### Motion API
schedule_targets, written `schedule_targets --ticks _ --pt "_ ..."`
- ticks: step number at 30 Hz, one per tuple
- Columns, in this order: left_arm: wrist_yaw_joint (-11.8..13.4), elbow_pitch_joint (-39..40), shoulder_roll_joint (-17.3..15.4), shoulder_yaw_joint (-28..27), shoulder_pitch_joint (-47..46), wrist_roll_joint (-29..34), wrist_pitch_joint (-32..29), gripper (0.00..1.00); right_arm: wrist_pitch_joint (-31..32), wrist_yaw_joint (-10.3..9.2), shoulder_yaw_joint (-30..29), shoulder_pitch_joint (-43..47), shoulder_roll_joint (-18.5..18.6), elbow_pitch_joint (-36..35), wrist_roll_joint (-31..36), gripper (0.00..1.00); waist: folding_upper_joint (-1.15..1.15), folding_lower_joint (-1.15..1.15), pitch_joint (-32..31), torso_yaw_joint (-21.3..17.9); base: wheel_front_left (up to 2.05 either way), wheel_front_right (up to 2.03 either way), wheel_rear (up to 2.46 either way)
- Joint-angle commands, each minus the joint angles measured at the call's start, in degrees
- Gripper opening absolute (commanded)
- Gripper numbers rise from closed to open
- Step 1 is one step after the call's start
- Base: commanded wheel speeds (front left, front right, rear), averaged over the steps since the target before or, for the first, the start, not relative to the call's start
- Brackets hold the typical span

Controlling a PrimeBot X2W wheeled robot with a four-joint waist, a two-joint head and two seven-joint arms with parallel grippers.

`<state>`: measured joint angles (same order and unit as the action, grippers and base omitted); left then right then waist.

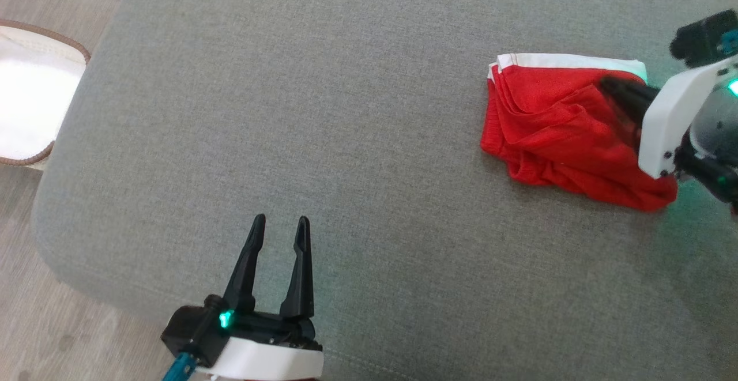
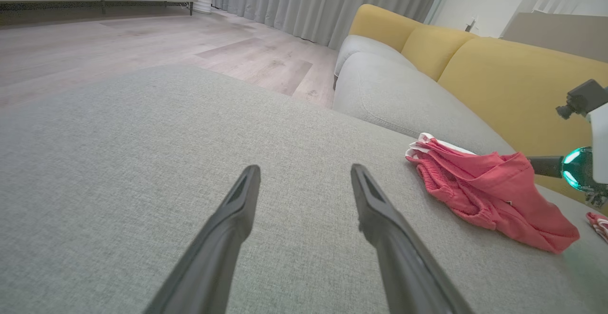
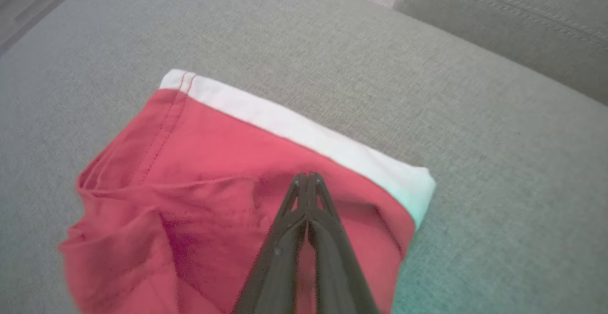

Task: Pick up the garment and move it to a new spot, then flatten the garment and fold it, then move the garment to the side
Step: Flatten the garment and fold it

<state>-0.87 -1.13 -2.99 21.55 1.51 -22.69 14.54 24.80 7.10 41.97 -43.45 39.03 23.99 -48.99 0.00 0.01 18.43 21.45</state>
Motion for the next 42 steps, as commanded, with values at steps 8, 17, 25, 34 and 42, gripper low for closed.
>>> schedule_targets --ticks 8,17,25,34,42 --pt "0.8 1.9 0.1 -2.0 -1.1 -0.1 0.5 1.00 0.5 0.39 6.5 -0.8 2.8 -2.9 -8.7 0.00 0.00 -0.01 -0.3 -1.4 0.00 0.00 0.00" --pt "0.6 2.0 0.1 -2.5 -1.3 0.4 0.5 1.00 1.3 0.39 12.1 -1.0 4.3 -8.6 -16.8 0.00 0.00 -0.01 -0.8 -3.8 0.00 0.00 0.00" --pt "0.6 1.6 0.1 -3.0 -1.3 0.6 0.5 1.00 0.4 0.39 17.4 -1.0 4.6 -12.9 -19.4 0.00 0.00 -0.01 -2.2 -5.0 0.00 0.00 0.00" --pt "0.6 1.1 0.1 -4.0 0.0 1.0 0.5 1.00 -1.1 0.39 23.9 1.2 3.4 -13.6 -19.1 0.00 0.00 -0.01 -5.4 -6.3 0.00 0.00 0.00" --pt "0.0 0.4 0.1 -7.4 2.4 2.5 0.5 1.00 -11.0 0.39 25.5 3.3 0.4 -12.2 -16.2 0.00 0.00 -0.01 -10.7 -10.0 0.00 0.00 0.00"
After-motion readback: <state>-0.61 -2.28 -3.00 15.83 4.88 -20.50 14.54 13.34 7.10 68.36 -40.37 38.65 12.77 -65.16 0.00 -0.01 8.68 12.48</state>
